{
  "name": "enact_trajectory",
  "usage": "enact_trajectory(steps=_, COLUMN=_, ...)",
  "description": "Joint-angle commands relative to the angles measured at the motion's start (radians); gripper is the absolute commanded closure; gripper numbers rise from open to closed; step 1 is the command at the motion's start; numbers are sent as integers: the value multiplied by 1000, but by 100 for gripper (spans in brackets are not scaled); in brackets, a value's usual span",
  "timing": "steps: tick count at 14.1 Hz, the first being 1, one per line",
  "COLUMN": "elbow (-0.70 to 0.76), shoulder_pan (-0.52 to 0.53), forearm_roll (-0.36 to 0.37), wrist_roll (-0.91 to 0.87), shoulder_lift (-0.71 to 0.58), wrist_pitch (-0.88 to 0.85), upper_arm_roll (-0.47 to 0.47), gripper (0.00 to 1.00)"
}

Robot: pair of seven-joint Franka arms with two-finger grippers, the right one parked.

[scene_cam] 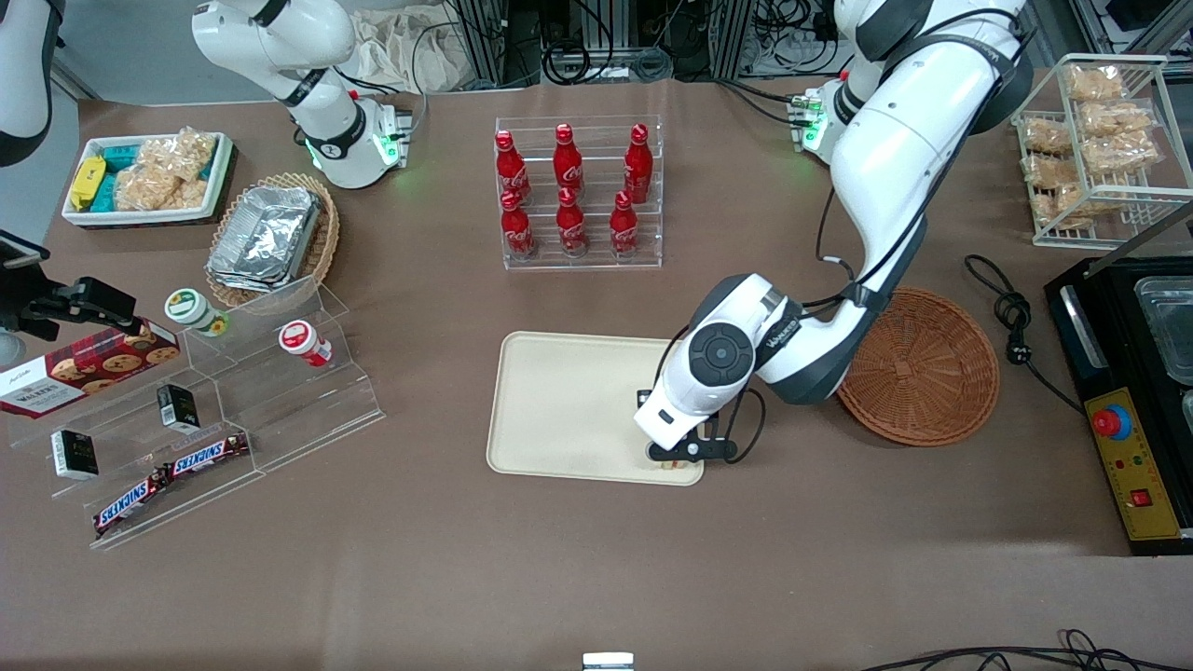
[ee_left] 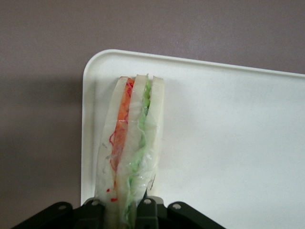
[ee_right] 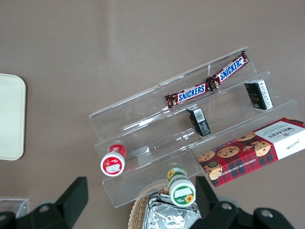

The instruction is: Place sandwich from basket to tray

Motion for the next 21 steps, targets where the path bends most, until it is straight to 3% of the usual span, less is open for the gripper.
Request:
enact_trajectory(steps=1, elbow=36, shoulder_pan=-13, forearm_roll=20, wrist_roll=-66, shoulder_lift=15, wrist_pitch=-3, upper_arm_roll=7, gripper=29)
enact_trajectory(steps=2, elbow=31, shoulder_pan=-13, forearm_roll=23, wrist_roll=-66, shoulder_lift=15, wrist_pitch=-2, upper_arm_roll=5, gripper=0)
enact_trajectory(steps=11, elbow=25, shoulder_pan=4, forearm_roll=43, wrist_roll=-74, shoulder_lift=-49, wrist_pitch=-50, upper_arm_roll=5, gripper=0)
enact_trajectory(steps=18, elbow=10, shoulder_pan=97, forearm_roll=3, wrist_roll=-40, shoulder_lift=-333, wrist_pitch=-438, upper_arm_roll=-1, gripper=0)
enact_trajectory(steps=21, elbow=-128, shoulder_pan=209, forearm_roll=-67, wrist_roll=12, shoulder_lift=-501, wrist_pitch=-496, upper_arm_roll=-1, gripper=0)
